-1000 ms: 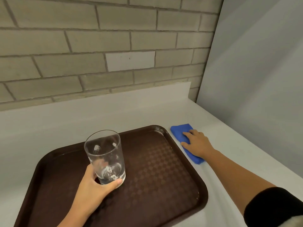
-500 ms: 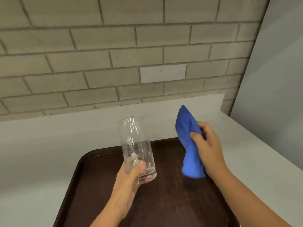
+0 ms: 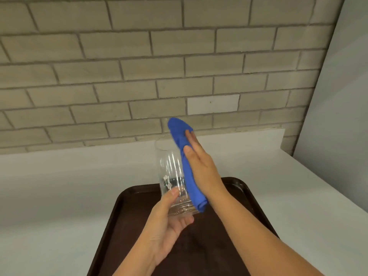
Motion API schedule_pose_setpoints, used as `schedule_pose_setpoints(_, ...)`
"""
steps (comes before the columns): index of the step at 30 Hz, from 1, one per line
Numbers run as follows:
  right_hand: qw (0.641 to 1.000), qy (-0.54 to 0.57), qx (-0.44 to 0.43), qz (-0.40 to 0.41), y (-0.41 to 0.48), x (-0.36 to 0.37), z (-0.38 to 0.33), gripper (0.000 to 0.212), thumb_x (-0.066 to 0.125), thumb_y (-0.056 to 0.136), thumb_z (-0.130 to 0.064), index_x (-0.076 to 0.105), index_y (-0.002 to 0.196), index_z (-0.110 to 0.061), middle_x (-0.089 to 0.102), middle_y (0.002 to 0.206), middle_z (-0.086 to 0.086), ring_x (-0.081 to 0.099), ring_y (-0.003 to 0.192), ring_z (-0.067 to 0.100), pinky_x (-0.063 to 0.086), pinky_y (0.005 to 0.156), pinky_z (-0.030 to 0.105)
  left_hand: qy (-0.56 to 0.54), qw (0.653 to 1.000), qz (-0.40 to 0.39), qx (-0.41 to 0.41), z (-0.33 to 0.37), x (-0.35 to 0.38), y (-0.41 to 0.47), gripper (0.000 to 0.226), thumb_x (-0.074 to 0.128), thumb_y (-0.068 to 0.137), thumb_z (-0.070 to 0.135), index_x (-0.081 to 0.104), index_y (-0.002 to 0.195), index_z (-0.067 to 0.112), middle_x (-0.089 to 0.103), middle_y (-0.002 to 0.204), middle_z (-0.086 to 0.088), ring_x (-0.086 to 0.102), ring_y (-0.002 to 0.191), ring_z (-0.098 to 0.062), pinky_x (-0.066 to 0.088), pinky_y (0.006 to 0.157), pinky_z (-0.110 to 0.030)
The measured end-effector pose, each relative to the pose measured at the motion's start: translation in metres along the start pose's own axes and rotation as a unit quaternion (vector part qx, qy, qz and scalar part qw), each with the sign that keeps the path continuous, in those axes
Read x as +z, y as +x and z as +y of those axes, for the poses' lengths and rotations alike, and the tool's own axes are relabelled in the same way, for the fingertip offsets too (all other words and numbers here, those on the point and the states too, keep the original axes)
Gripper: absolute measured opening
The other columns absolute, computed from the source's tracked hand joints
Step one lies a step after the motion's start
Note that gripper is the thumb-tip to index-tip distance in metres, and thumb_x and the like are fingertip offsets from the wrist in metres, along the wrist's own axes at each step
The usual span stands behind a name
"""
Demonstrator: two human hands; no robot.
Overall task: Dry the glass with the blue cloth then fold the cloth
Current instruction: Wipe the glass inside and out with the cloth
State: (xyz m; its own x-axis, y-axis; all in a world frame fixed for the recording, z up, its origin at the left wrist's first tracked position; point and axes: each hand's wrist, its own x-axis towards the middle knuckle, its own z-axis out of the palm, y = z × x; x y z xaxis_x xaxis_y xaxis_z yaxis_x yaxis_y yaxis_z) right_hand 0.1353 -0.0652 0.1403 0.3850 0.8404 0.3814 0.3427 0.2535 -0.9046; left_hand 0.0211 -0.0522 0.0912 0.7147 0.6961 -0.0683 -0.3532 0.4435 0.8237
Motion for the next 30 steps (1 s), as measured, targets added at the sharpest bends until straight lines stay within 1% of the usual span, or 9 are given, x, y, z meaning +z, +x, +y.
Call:
schedule_pose_setpoints(5,0.992,0.094,0.076,0.028,-0.041,0.013,0.008,0.041,0.034,0.093,-0.038,0.030,0.134,-0.042,0.041,0.142,-0.013,0.045,0.122,0.005,0.035,0.107,0.028,0.042,0.999,0.004,0.011,0.010,-0.005,-0.004,0.036,0.069,0.051,0.039,0.077,0.081,0.020,0.076,0.082,-0.006,0.071,0.070,-0.016,0.056,0.058,-0.030)
schedule_pose_setpoints(9,0.998,-0.038,-0.038,0.014,-0.082,0.030,0.015,0.047,0.034,0.094,-0.033,0.011,0.114,-0.069,0.002,0.145,-0.037,0.007,0.130,-0.020,0.012,0.108,0.005,0.042,0.999,-0.003,0.002,0.017,-0.007,-0.004,0.027,0.065,0.055,0.036,0.078,0.071,0.019,0.076,0.070,-0.004,0.071,0.060,-0.013,0.055,0.050,-0.024)
schedule_pose_setpoints(13,0.986,-0.140,-0.093,-0.007,-0.045,0.013,-0.005,0.046,0.030,0.095,-0.032,0.004,0.125,-0.055,-0.014,0.142,-0.034,-0.015,0.132,-0.014,-0.006,0.103,-0.001,0.011,0.999,-0.032,0.003,0.015,0.002,-0.001,0.033,0.069,0.053,0.033,0.077,0.079,0.016,0.076,0.079,-0.007,0.071,0.069,-0.016,0.057,0.056,-0.029)
schedule_pose_setpoints(17,0.998,0.014,0.003,0.056,-0.008,-0.008,-0.021,0.044,0.031,0.096,-0.028,0.020,0.139,-0.031,0.014,0.153,-0.011,0.018,0.137,0.003,0.016,0.108,0.016,0.023,0.999,-0.034,0.006,0.012,0.008,0.002,0.025,0.068,0.054,0.032,0.077,0.070,0.015,0.074,0.074,-0.007,0.068,0.063,-0.017,0.055,0.054,-0.029)
schedule_pose_setpoints(20,0.994,0.064,0.019,0.085,-0.030,-0.003,-0.006,0.040,0.033,0.094,-0.035,0.026,0.130,-0.050,0.033,0.146,-0.013,0.040,0.126,0.005,0.035,0.099,0.016,0.090,0.995,-0.034,0.022,0.016,0.010,0.003,0.038,0.070,0.054,0.036,0.077,0.083,0.014,0.075,0.079,-0.007,0.070,0.069,-0.016,0.057,0.060,-0.030)
schedule_pose_setpoints(23,0.996,0.016,-0.064,0.051,-0.064,0.010,0.011,0.045,0.035,0.093,-0.030,0.031,0.111,-0.071,0.020,0.143,-0.038,0.021,0.134,-0.008,0.026,0.106,0.009,0.171,0.985,0.005,0.029,0.022,0.010,0.006,0.040,0.071,0.060,0.033,0.072,0.094,0.012,0.075,0.086,-0.008,0.071,0.077,-0.018,0.056,0.067,-0.030)
schedule_pose_setpoints(26,0.987,-0.068,-0.143,0.009,-0.072,-0.001,0.015,0.041,0.035,0.093,-0.024,0.043,0.113,-0.059,0.018,0.138,-0.045,0.007,0.136,-0.010,0.013,0.114,0.016,0.282,0.958,0.035,0.030,0.025,0.010,0.006,0.029,0.069,0.066,0.033,0.069,0.089,0.017,0.074,0.084,-0.004,0.069,0.080,-0.017,0.055,0.073,-0.032)
schedule_pose_setpoints(28,0.965,-0.168,-0.195,-0.056,-0.069,-0.015,0.008,0.033,0.034,0.094,-0.026,0.048,0.118,-0.042,0.022,0.142,-0.035,0.004,0.138,-0.006,0.005,0.114,0.016,0.332,0.941,0.055,0.042,0.025,0.007,0.005,0.011,0.070,0.070,0.019,0.066,0.080,0.020,0.070,0.076,-0.001,0.066,0.070,-0.015,0.053,0.065,-0.028)
schedule_pose_setpoints(30,0.920,-0.281,-0.241,-0.130,-0.062,-0.030,0.002,0.035,0.031,0.093,-0.026,0.053,0.119,-0.025,0.032,0.144,-0.017,0.007,0.140,0.002,-0.001,0.115,0.019,0.362,0.928,0.073,0.056,0.024,0.004,0.003,0.020,0.072,0.070,0.009,0.059,0.073,0.024,0.064,0.072,0.002,0.061,0.065,-0.012,0.051,0.059,-0.025)
